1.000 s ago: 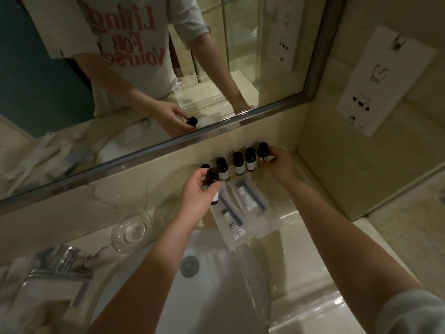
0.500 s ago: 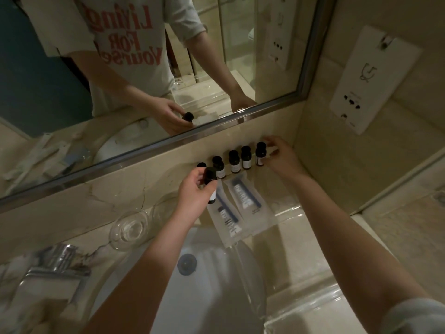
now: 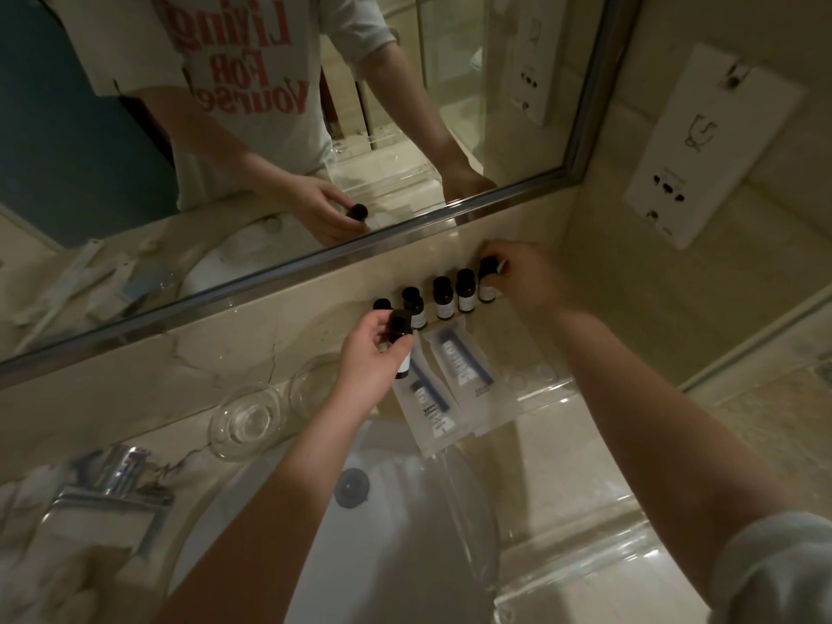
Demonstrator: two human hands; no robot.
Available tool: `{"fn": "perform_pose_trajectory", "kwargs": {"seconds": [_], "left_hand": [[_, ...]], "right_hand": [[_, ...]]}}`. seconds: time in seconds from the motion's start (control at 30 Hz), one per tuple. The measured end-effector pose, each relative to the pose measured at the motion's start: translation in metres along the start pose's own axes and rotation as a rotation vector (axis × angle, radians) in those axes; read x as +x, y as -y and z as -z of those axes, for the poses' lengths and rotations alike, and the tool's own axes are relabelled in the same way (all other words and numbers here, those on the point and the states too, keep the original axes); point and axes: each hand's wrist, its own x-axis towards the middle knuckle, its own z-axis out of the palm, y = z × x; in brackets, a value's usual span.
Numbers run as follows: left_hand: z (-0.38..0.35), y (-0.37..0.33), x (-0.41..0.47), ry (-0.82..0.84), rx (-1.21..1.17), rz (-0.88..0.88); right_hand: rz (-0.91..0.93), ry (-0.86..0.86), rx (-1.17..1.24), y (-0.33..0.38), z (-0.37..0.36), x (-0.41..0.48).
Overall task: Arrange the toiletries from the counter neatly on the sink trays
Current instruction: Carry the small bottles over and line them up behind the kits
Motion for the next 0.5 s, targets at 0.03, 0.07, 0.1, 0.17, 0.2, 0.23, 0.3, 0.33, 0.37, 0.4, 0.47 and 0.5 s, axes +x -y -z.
{"fn": "perform_pose_trajectory", "kwargs": {"seconds": [0.03,0.07,0.1,0.17,0.2,0.23,0.3,0.33,0.37,0.4,0.47,0.5], "left_hand": [[0.001,0.000,0.000,0.004,-0.001,-0.001],[0.002,0.000,0.000,0.006,-0.005,0.000],[0.002,0.001,0.000,0.005,-0.011,0.001],[0.003,0.001,0.000,-0.002,-0.020,0.003],[0.004,0.002,0.000,-0.006,-0.019,0.006],[0.004,0.002,0.000,-0.008,-0.015,0.009],[0.004,0.002,-0.001,-0.010,-0.008,0.014],[0.004,0.002,-0.001,-0.012,-0.009,0.015],[0.004,0.001,-0.002,-0.012,-0.011,0.015],[0.004,0.001,-0.003,-0.008,-0.008,0.014],[0.004,0.000,-0.005,-0.002,-0.002,0.013],[0.004,0.000,-0.005,-0.005,-0.002,0.012]], "right_hand": [[-0.004,0.003,0.003,0.001,0.001,-0.001],[-0.008,0.003,0.009,0.001,0.001,-0.002],[-0.011,-0.004,0.016,0.001,0.002,-0.004],[0.008,-0.053,0.002,0.003,0.004,-0.008],[0.034,-0.090,-0.046,0.004,0.005,-0.008],[0.069,-0.112,-0.108,0.007,0.006,-0.007],[0.149,-0.076,-0.204,0.013,0.009,-0.003],[0.180,-0.030,-0.244,0.016,0.010,0.000],[0.200,0.018,-0.284,0.019,0.010,0.003],[0.212,0.055,-0.325,0.021,0.010,0.006],[0.223,0.089,-0.389,0.023,0.008,0.009],[0.225,0.091,-0.399,0.023,0.007,0.010]]}}
